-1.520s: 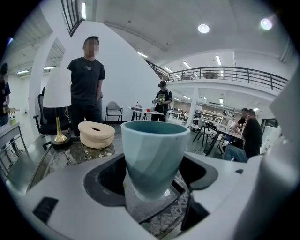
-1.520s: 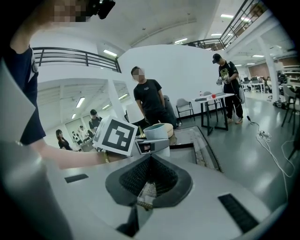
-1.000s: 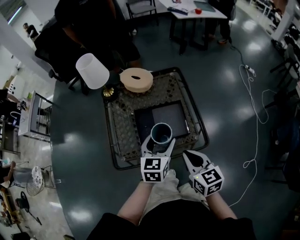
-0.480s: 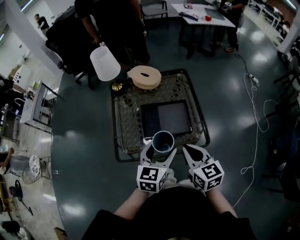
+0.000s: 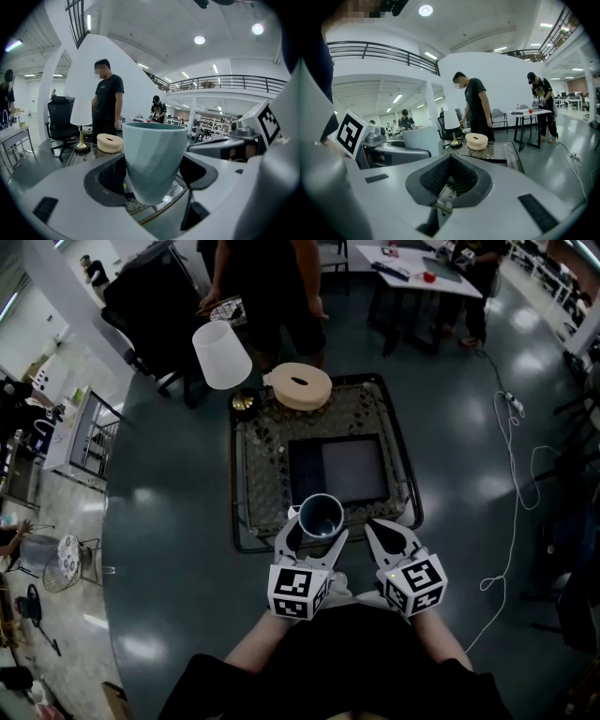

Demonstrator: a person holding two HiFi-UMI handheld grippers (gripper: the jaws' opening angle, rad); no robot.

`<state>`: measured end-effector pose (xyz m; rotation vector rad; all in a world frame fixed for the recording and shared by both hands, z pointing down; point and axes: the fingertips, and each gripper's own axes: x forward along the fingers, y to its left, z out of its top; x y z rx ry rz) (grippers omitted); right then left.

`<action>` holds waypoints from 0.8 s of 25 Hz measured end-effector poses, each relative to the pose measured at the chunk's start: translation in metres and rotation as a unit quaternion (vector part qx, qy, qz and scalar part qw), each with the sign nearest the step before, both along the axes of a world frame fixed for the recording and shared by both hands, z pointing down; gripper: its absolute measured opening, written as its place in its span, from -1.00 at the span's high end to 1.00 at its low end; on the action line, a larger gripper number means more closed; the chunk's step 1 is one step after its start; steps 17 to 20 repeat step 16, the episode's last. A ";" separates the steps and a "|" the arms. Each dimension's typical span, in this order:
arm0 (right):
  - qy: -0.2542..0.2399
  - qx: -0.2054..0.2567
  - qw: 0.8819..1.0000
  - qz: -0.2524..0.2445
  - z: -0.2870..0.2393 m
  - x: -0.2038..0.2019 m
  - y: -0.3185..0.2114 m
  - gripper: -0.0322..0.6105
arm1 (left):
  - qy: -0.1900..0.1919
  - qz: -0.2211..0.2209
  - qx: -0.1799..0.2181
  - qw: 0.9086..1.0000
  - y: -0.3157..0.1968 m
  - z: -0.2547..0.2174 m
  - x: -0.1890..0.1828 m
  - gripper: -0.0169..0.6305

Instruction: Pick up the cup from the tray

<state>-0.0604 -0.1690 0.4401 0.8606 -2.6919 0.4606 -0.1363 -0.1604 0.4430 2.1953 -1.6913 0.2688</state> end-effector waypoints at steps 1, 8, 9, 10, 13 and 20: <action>0.001 0.001 1.000 0.002 0.000 0.001 0.000 0.86 | 0.000 -0.001 -0.001 1.000 0.001 0.001 -0.001 -0.16; 0.000 -0.003 1.000 0.015 0.001 0.006 0.002 0.86 | 0.004 0.004 -0.004 1.000 0.002 0.001 0.000 -0.16; 0.001 -0.004 1.000 0.016 0.001 0.006 0.004 0.86 | 0.003 0.005 -0.004 1.000 0.002 0.001 0.001 -0.16; 0.003 -0.004 1.000 0.017 0.002 0.007 0.005 0.86 | 0.003 0.007 -0.004 1.000 0.002 0.001 0.003 -0.16; 0.007 -0.007 1.000 0.020 0.007 0.010 0.007 0.86 | 0.002 0.010 -0.001 1.000 0.002 0.002 0.006 -0.16; 0.006 -0.007 1.000 0.024 0.009 0.012 0.008 0.86 | 0.002 0.013 0.000 1.000 0.003 0.005 0.008 -0.16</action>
